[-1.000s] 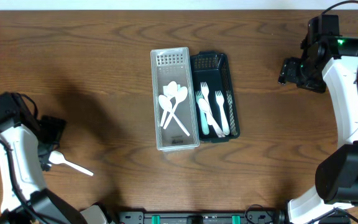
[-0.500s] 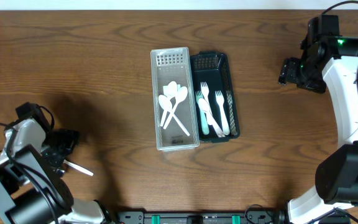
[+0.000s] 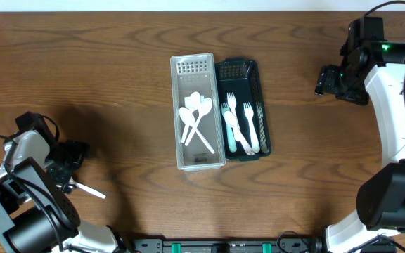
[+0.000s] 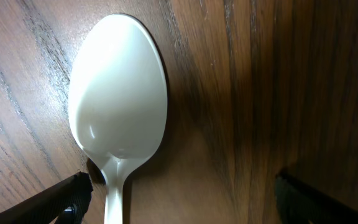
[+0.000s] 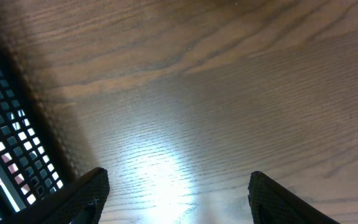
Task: Pack container
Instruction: 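Move left gripper to the last white spoon and grasp it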
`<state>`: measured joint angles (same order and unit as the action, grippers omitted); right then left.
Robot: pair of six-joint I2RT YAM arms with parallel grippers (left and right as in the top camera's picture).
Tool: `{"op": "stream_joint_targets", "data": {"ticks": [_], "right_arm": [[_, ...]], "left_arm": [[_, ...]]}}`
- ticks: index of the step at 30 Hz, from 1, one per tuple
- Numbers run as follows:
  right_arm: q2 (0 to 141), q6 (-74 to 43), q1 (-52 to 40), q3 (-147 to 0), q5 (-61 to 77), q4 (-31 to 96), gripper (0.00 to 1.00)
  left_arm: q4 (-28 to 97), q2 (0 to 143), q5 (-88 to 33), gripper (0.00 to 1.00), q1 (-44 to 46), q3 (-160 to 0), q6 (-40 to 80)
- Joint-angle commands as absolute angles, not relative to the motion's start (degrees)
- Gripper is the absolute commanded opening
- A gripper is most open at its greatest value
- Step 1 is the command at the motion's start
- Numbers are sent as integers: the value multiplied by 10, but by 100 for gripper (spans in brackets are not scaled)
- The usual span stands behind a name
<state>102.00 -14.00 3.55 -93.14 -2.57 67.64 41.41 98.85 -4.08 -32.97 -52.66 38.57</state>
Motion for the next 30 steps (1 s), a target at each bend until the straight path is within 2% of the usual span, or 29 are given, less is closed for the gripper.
{"op": "stream_joint_targets", "data": {"ticks": [1,6,11,16,21,30], "right_arm": [[1023,-143,38,-929,-32,675,75],[1023,-146,38,-929,-32,676,75],[1023,-148,38,-929,-32,677,75],[1023,-148,38,-929,-32,678,75],[1023,-148,38,-929,-32,681,75],[1023,-148,38,-929,-32,682,75]], "left_arm": [[421,1029,-13,96,-332,-503,382],[416,1029,-13,93,-332,-490,369],[403,1029,-13,82,-332,-468,358],[404,1029,-13,76,-332,-467,358],[404,1029,-13,51,-332,-467,358],[403,1029,-13,32,-332,-467,359]]}}
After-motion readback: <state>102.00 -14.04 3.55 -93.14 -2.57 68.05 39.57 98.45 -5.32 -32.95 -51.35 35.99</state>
